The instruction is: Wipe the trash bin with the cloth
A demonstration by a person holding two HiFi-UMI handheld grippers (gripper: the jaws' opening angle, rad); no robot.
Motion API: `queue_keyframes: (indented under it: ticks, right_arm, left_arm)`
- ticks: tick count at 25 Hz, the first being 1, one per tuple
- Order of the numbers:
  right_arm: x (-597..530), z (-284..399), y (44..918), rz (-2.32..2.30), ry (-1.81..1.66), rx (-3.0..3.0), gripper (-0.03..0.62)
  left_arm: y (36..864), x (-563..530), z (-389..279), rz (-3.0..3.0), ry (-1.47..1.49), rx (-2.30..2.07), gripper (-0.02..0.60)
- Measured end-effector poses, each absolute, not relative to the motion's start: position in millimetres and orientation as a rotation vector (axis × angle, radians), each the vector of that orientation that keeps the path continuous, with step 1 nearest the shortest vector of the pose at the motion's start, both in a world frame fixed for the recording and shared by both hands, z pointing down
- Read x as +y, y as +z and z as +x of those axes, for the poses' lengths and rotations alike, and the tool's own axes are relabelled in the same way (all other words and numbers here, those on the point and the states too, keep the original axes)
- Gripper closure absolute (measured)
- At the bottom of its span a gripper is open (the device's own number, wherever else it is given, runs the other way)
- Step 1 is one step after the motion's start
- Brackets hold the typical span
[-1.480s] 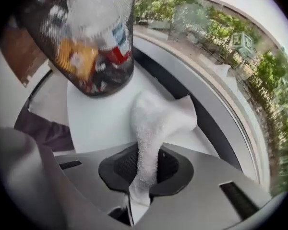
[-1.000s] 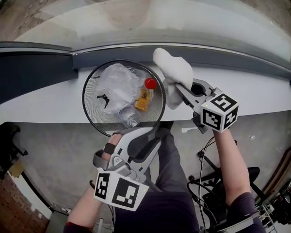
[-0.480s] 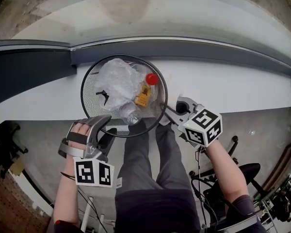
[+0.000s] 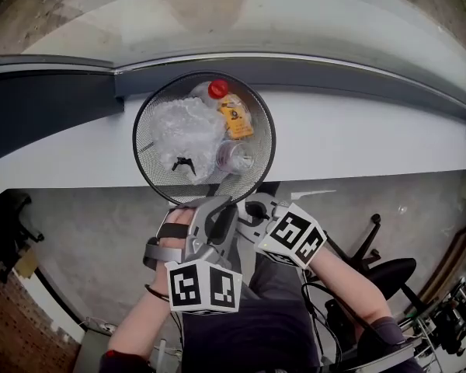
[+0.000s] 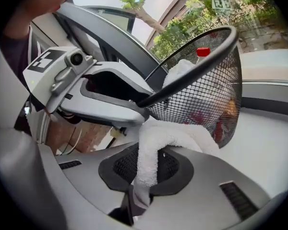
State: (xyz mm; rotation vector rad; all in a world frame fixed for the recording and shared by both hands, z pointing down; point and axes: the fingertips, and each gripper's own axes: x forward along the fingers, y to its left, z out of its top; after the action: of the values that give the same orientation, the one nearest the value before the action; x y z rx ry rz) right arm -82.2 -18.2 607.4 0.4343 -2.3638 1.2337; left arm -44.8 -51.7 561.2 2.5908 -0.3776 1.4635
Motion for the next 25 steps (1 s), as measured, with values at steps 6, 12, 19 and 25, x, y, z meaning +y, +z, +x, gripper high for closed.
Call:
queue_keyframes:
  ticks: [6,12,19,25]
  right_arm:
    - [-51.0,-21.3,608.4,0.579,1.199,-2.311,0.543]
    - [-123.2,93.0,597.0,1.131,1.227,-2.181,0.543]
    - [-125.8,45.0,616.1,1.048,1.078,-2.188,0.543]
    - [-44.2,-45.0,615.8,0.733,1.166,-2.255,0.543]
  left_arm:
    - [533.1,-73.4,-89.7,2.644,1.398,-0.309,0.477]
    - [584.5,-87.1,-128.5,2.744,1.973,-0.122,0.377]
    - [591.1,-79.5,-118.9,2.675,1.922,-0.169,0.418]
    - [587.6,-65.3,-101.2,2.461,1.843,-0.277,0.456]
